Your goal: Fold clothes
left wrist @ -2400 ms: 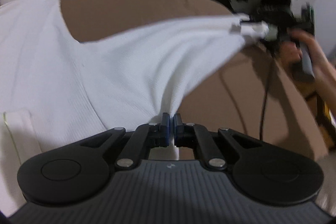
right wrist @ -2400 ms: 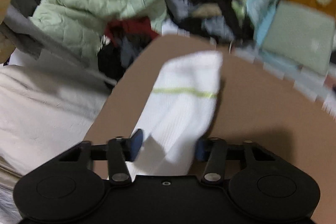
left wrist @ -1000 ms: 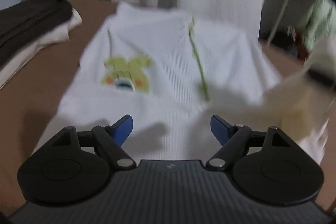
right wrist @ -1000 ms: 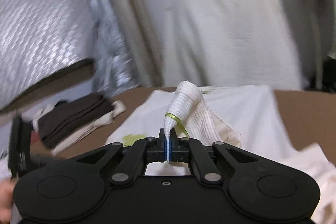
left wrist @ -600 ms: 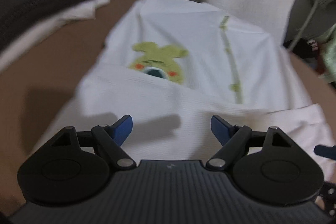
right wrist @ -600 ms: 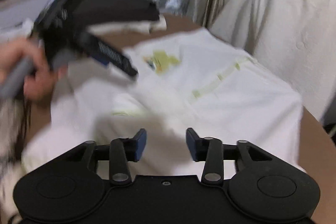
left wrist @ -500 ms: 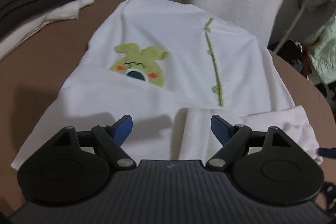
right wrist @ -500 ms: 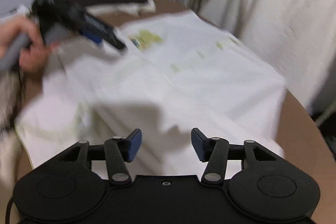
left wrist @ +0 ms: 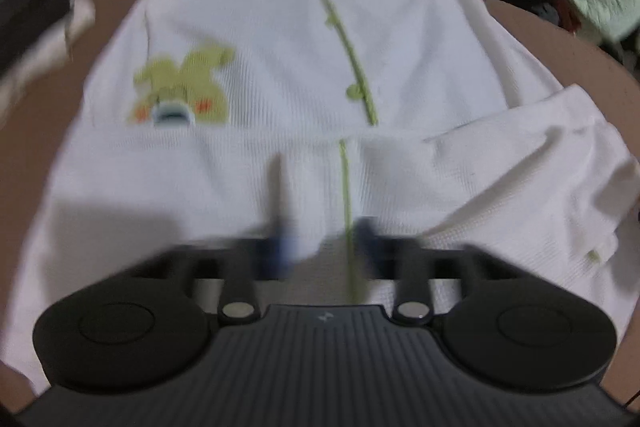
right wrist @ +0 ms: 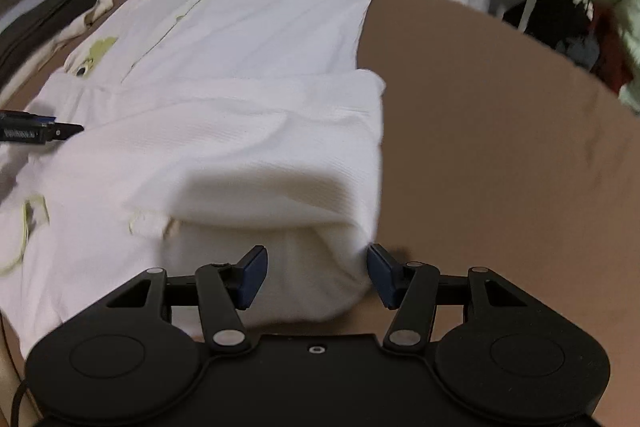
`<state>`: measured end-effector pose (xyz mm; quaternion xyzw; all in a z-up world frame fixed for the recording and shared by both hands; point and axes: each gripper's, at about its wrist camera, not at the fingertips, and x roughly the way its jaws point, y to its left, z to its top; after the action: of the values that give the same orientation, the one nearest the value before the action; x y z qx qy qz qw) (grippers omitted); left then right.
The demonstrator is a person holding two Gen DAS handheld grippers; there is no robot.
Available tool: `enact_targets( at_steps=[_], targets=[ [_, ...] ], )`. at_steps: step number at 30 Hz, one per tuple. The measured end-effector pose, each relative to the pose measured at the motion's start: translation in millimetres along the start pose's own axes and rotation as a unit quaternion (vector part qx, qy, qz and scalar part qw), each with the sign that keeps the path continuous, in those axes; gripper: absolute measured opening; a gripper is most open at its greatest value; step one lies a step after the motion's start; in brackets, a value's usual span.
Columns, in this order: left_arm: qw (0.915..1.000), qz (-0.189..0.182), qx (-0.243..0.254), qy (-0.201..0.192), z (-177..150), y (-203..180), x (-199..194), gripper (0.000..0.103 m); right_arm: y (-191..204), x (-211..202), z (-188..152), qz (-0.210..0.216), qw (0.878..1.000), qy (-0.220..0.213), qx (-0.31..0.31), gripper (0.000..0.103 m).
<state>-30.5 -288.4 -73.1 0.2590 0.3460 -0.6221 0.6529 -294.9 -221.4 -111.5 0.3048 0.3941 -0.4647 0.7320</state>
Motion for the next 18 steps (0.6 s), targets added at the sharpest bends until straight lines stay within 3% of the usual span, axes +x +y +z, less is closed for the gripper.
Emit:
enact_targets(
  at_steps=[3, 5, 6, 9, 11, 13, 14, 17, 18],
  targets=[
    [0.9977, 0.012, -0.004, -0.067, 3, 3, -31, 0.011, 9, 18, 8, -0.035, 0.999, 0.008, -0.006, 0.060],
    [0.9914, 0.029, -0.006, -0.128, 4, 11, -63, 0.011, 10, 17, 7, -0.044, 0.999, 0.002, -0.006, 0.060],
    [0.9893, 0.041, -0.012, -0.140, 4, 18, -72, 0.011, 10, 15, 6, -0.050, 0.999, -0.001, -0.006, 0.060],
    [0.9885, 0.074, -0.032, -0.127, 0, 41, -78, 0.011, 10, 9, -1, -0.055, 0.998, 0.001, 0.012, 0.060],
    [0.9934, 0.067, -0.074, -0.057, -6, 60, -52, 0.011, 14, 9, -4, -0.059, 0.998, -0.002, 0.011, 0.058],
    [0.9934, 0.070, -0.091, -0.004, -10, 70, -32, 0.011, 23, 5, -7, -0.056, 0.998, -0.016, -0.009, 0.031],
    [0.9938, 0.090, -0.065, -0.005, -10, 65, -32, 0.012, 29, 1, -7, -0.051, 0.998, -0.026, -0.021, 0.004],
    [0.9920, 0.115, 0.008, -0.050, -2, 47, -58, 0.013, 45, -10, -12, -0.094, 0.994, -0.034, -0.051, 0.005],
    [0.9927, 0.109, 0.011, -0.050, 0, 46, -62, 0.013, 49, -12, -14, -0.110, 0.992, -0.032, -0.059, 0.005]
  ],
)
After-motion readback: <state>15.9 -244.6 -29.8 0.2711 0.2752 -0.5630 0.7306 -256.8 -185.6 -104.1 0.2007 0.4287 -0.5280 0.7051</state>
